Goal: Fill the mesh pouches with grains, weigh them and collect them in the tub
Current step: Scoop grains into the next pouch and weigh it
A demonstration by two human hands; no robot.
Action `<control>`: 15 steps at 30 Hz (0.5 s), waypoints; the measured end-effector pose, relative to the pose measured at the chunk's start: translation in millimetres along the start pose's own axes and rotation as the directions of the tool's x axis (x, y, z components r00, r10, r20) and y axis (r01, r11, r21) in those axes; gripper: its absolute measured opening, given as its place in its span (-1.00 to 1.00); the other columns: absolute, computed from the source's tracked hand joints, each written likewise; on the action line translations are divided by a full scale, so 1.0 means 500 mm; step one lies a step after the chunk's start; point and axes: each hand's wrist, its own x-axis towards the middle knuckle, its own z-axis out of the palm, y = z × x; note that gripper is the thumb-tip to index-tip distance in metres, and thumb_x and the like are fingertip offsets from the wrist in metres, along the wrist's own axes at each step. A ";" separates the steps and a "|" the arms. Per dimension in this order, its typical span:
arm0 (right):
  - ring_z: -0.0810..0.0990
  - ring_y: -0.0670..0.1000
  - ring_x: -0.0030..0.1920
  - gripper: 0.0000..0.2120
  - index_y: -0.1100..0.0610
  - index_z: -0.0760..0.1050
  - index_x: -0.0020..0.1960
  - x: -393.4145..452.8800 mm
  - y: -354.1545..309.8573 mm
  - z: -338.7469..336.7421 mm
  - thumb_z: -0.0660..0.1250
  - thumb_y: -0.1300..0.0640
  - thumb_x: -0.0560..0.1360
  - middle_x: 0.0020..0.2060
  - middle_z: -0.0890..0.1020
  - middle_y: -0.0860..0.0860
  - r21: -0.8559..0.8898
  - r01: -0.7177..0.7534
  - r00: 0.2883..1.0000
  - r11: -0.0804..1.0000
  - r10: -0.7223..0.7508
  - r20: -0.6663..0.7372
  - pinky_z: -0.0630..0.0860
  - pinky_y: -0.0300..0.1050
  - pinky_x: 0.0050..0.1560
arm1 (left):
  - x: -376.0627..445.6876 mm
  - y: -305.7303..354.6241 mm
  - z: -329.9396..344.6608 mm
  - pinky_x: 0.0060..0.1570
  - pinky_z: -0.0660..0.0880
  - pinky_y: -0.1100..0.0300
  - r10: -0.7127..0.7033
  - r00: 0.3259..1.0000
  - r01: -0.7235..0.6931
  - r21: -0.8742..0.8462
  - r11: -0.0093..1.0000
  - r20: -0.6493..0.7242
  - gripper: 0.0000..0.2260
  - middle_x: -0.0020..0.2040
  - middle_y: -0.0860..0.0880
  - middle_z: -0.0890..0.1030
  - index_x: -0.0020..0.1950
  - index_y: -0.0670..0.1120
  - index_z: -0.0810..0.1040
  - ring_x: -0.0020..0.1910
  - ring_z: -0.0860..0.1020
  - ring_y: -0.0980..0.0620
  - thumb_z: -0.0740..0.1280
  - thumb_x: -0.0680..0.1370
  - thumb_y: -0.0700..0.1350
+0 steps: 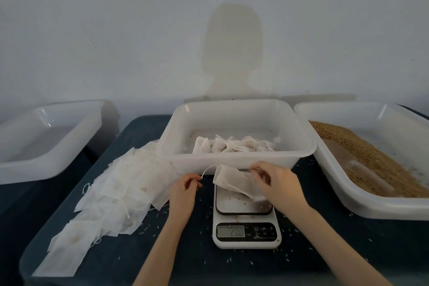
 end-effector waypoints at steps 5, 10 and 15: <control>0.52 -0.18 -0.23 -0.77 -0.14 0.54 0.15 0.054 -0.086 0.022 0.25 -0.13 0.54 -0.27 0.58 -0.19 -0.068 0.094 0.985 0.993 -0.083 0.149 0.49 -0.25 -0.15 | -0.002 0.004 -0.004 -0.24 0.39 0.41 -0.013 1.000 0.013 -0.016 1.000 0.006 -0.76 -0.24 0.07 0.60 -0.14 0.08 0.54 -0.24 0.54 0.13 0.21 0.59 -0.23; 0.58 -0.03 0.01 -0.64 -0.14 0.49 0.25 0.072 -0.111 0.055 0.27 -0.20 0.50 -0.06 0.65 -0.11 -0.188 0.083 0.973 0.979 -0.038 0.228 0.52 -0.10 0.00 | -0.007 0.006 -0.005 -0.15 0.45 0.26 -0.016 0.999 0.018 -0.031 0.999 0.039 -0.76 -0.22 0.06 0.60 -0.12 0.07 0.54 -0.21 0.54 0.06 0.20 0.59 -0.24; 0.58 -0.02 -0.06 -0.79 -0.06 0.57 0.06 0.072 -0.107 0.069 0.22 -0.11 0.55 -0.10 0.63 -0.08 -0.217 0.016 0.978 0.976 0.030 0.205 0.46 -0.15 -0.11 | -0.008 0.006 -0.004 -0.25 0.40 0.38 -0.007 0.999 0.008 -0.010 1.000 0.049 -0.77 -0.22 0.07 0.60 -0.12 0.07 0.55 -0.23 0.54 0.08 0.20 0.59 -0.22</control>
